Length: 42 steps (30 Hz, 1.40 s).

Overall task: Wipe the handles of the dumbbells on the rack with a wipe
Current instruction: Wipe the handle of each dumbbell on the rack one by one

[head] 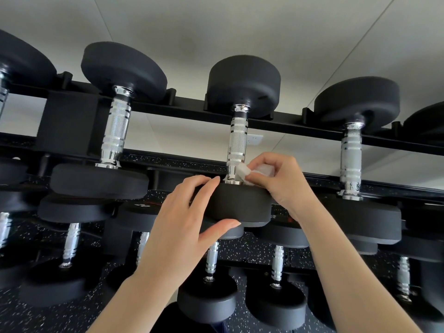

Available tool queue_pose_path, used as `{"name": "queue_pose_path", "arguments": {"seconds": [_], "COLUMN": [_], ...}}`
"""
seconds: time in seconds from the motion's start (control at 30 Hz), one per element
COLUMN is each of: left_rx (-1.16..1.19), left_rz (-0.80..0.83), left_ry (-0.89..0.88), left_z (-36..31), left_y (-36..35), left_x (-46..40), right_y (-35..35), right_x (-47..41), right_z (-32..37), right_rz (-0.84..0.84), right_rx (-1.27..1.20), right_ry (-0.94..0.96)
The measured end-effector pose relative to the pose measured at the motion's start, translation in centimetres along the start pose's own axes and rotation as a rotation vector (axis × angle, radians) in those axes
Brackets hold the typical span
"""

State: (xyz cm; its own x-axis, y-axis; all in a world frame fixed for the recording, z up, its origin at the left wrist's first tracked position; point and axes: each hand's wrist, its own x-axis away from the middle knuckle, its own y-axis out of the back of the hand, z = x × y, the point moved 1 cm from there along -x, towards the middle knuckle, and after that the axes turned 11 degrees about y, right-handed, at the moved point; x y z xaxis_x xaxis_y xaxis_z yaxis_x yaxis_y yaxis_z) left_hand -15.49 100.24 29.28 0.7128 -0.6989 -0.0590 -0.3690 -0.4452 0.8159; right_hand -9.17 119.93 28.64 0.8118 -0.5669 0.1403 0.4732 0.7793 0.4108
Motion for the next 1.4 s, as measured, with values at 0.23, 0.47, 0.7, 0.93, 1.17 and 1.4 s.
{"name": "queue_pose_path", "arguments": {"seconds": [0.23,0.47,0.7,0.93,1.17,1.4], "left_rx": [0.027,0.02,0.025,0.02,-0.002,0.008], "left_rz": [0.026,0.024,0.026,0.024,0.029,0.028], "left_ry": [-0.009,-0.006,-0.01,-0.01,-0.018,-0.018], "left_z": [0.3,0.4,0.5,0.5,0.5,0.5], "left_y": [0.1,0.1,0.0,0.0,0.1,0.1], "left_x": [-0.3,-0.2,-0.2,-0.2,-0.4,-0.3], "right_y": [-1.0,-1.3,-1.8,-2.7,-2.4,-1.7], "right_x": [-1.8,-5.4,-6.9,-7.4,-6.2,-4.1], "right_z": [0.5,1.0,0.4,-0.2,-1.0,-2.2], "right_rz": [-0.291,-0.453,-0.475,-0.251,-0.052,0.107], "right_rx": [-0.129,-0.279,-0.493,-0.995,-1.06,-0.817], "right_ry": [0.066,0.075,0.004,-0.153,-0.136,-0.19]}}
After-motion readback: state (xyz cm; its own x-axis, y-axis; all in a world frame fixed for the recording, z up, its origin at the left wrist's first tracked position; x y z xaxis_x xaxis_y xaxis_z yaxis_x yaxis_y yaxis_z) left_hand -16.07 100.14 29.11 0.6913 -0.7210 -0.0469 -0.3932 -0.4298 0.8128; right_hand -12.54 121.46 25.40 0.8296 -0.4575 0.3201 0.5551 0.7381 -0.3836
